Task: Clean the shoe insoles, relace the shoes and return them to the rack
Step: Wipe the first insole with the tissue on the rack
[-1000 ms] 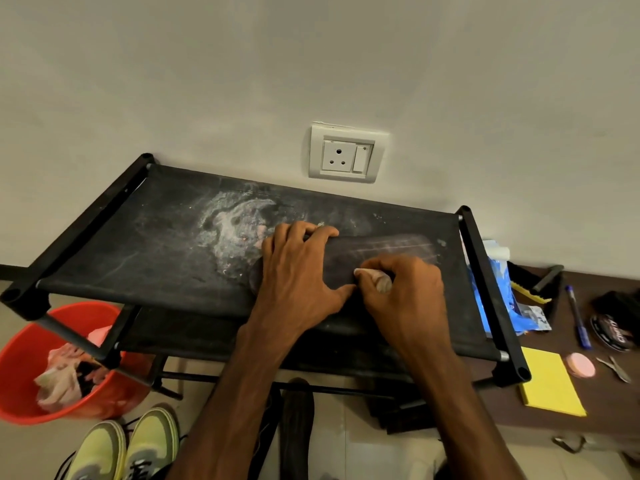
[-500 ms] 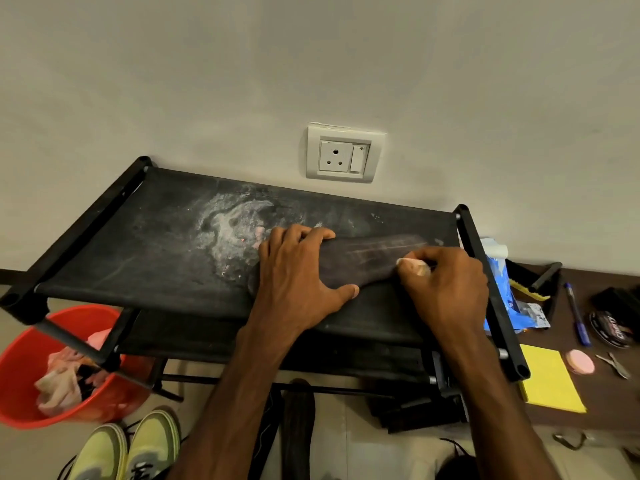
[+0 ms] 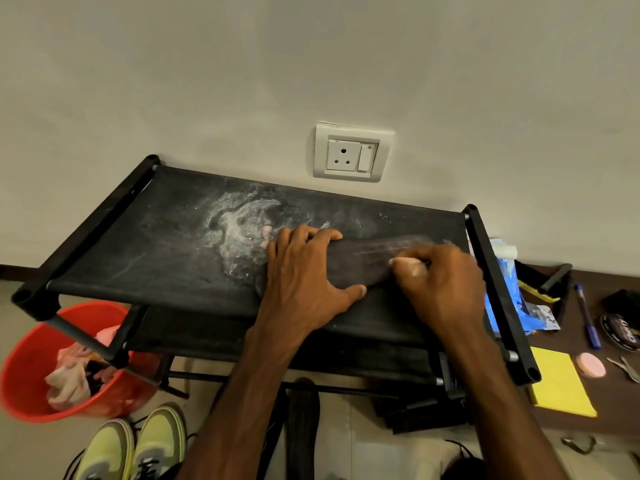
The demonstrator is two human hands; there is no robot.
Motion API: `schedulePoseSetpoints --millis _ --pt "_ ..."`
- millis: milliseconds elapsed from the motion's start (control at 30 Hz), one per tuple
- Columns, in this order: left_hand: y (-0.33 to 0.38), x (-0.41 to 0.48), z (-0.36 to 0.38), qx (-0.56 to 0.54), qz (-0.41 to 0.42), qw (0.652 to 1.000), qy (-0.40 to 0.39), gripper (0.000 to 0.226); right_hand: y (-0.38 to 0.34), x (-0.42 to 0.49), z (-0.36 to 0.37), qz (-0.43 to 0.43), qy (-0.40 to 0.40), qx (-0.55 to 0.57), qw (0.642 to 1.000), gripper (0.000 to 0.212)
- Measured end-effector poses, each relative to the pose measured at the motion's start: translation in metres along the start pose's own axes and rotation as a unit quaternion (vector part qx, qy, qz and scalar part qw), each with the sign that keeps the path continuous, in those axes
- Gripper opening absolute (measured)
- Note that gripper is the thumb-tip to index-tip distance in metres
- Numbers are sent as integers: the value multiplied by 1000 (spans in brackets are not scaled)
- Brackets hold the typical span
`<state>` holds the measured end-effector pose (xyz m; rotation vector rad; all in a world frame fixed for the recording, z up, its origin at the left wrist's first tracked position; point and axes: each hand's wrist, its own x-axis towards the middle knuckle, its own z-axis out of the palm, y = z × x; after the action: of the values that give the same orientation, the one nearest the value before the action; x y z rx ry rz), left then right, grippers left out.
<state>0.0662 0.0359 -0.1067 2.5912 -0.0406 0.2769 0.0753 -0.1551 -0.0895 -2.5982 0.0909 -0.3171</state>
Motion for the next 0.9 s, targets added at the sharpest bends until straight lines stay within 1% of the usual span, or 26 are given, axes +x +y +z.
schedulePoseSetpoints --millis 100,167,267,333,400,467,567,667,767,833,900 --pt "0 0 0 -3 -1 1000 -5 84 18 8 -12 42 54 -2 998 39" --pt "0 0 0 -1 1 1000 -3 84 19 8 -14 46 58 -5 997 38" --pt "1 -1 0 8 2 1000 3 84 3 1 -6 3 7 -20 1000 22" --pt "0 -1 1 11 3 1000 4 84 -12 -5 3 -40 -33 -21 998 19" --pt "0 -1 1 4 3 1000 2 82 -22 -10 9 -76 -69 14 995 17" --pt "0 -1 1 -3 1 1000 -4 81 -25 -11 9 -84 -85 39 992 12" --pt "0 -1 0 -2 -3 1000 0 83 -7 -2 2 -46 -53 21 997 13" --pt "1 -1 0 -3 -2 1000 3 82 16 11 -11 22 18 10 1000 22" --pt "1 -1 0 -2 -1 1000 4 82 28 18 -19 58 68 5 996 20" --pt "1 -2 0 1 -1 1000 6 83 29 19 -17 57 71 -12 996 19" --pt "1 -2 0 6 1 1000 6 83 27 18 -13 31 44 -17 998 22"
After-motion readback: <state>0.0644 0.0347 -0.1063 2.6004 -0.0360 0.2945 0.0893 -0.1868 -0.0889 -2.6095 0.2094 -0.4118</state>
